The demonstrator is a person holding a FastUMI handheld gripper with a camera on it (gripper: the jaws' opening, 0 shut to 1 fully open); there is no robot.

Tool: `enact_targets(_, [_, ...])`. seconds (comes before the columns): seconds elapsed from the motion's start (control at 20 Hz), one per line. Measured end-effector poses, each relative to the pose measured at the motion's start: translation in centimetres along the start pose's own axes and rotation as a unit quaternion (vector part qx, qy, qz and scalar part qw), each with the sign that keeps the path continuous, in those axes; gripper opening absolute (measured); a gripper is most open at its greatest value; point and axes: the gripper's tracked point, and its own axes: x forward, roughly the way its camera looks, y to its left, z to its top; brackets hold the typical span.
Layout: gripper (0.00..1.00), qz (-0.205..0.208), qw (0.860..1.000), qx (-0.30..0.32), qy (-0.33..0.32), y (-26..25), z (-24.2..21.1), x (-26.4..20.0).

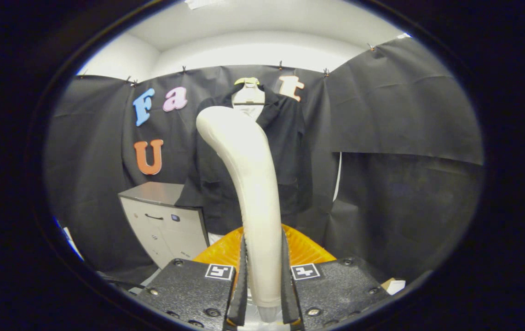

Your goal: Iron the clothes twice with a garment steamer, once on the left side and once on the right side.

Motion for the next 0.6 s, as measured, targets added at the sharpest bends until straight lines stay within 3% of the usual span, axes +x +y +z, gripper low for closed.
enact_targets(0.3, [0.32, 0.032, 0.999, 0.036, -0.008, -2.8, -0.5, -5.5])
enact_targets(0.6, [0.32, 0.041, 0.998, 0.05, 0.02, -3.1, -3.0, -7.4])
